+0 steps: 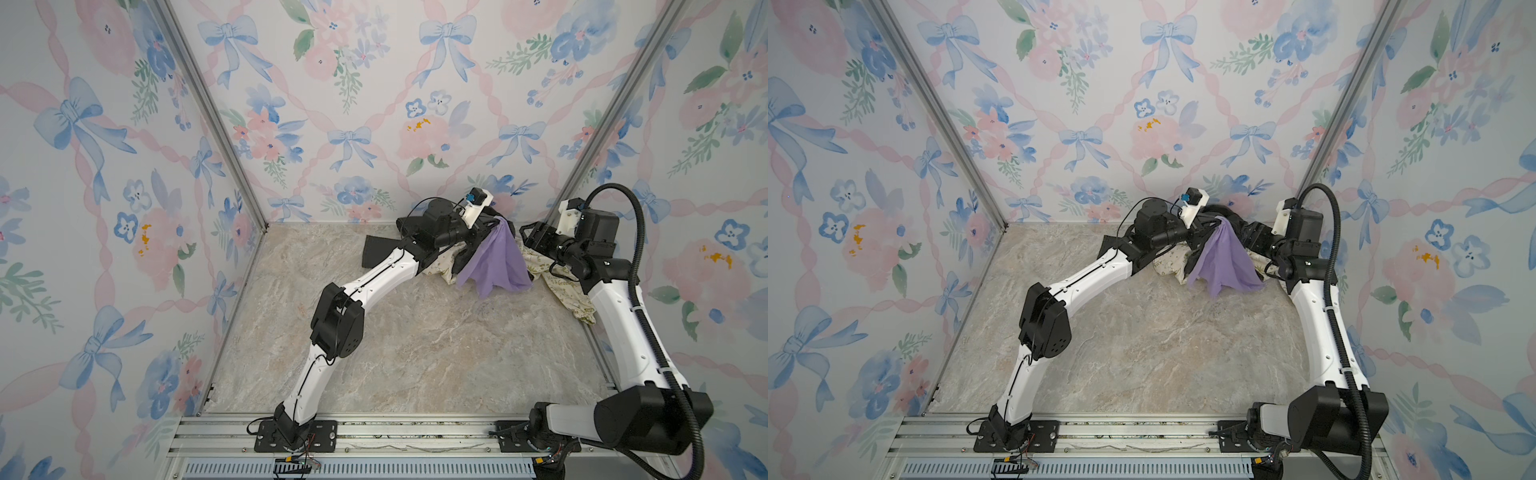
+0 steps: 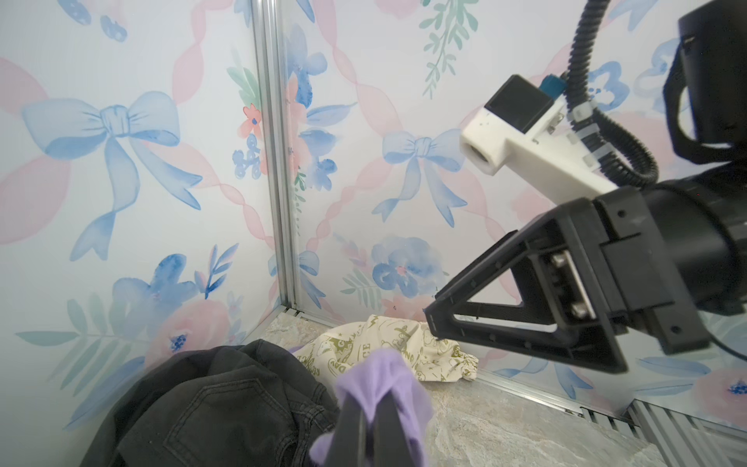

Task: Pick out a specific cloth from the pile
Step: 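Grasp the purple cloth with the left gripper beside the right gripper, then lift the purple cloth with the left gripper while the right gripper releases and withdraws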

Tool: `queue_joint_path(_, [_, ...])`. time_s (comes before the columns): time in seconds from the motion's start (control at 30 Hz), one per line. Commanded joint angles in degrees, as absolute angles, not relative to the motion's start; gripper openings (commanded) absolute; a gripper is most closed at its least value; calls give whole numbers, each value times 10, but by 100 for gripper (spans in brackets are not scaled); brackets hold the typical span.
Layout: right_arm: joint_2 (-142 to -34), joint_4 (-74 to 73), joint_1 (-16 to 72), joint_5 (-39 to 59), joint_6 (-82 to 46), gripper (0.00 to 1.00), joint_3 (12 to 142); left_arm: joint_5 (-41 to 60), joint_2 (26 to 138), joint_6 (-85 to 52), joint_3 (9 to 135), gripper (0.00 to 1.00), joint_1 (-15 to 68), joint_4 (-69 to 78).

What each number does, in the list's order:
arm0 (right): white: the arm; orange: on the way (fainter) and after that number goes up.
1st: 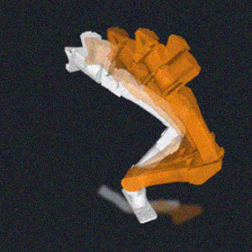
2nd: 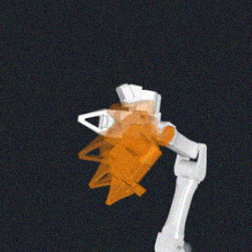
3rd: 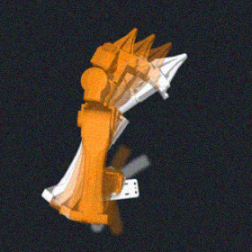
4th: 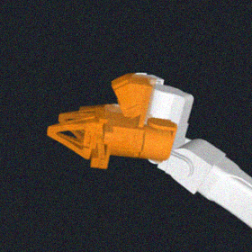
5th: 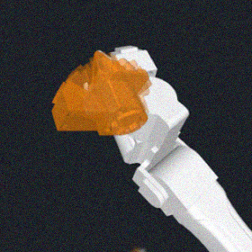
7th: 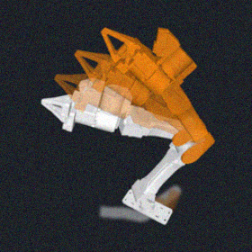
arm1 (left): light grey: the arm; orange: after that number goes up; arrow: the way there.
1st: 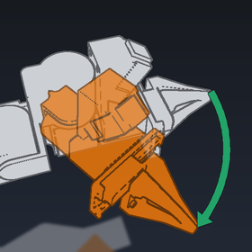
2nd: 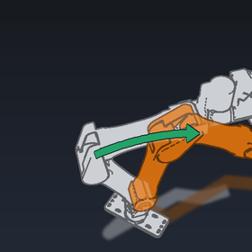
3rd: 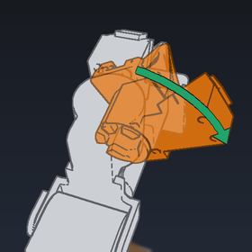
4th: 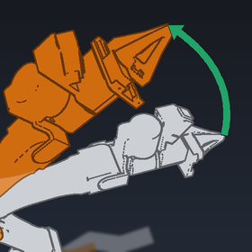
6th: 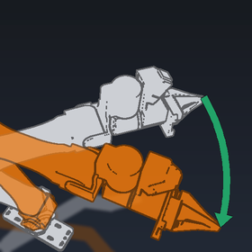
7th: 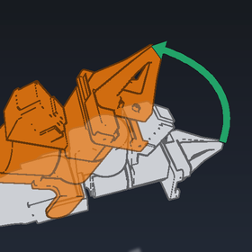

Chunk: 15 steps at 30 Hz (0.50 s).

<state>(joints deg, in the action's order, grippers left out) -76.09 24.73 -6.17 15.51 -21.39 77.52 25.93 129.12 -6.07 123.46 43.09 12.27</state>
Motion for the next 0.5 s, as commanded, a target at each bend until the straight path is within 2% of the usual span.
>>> queue_joint_path(0.0, [-762,236,-68,162,-205,75,762,245,1306,-41,1280,0,424,129])
queue_joint_path(0.17, [-770,242,-73,158,-193,80,759,253,1304,-34,1284,0,415,120])
queue_joint_path(0.47, [-789,265,-108,158,-195,89,773,281,1237,-21,1268,0,405,110])
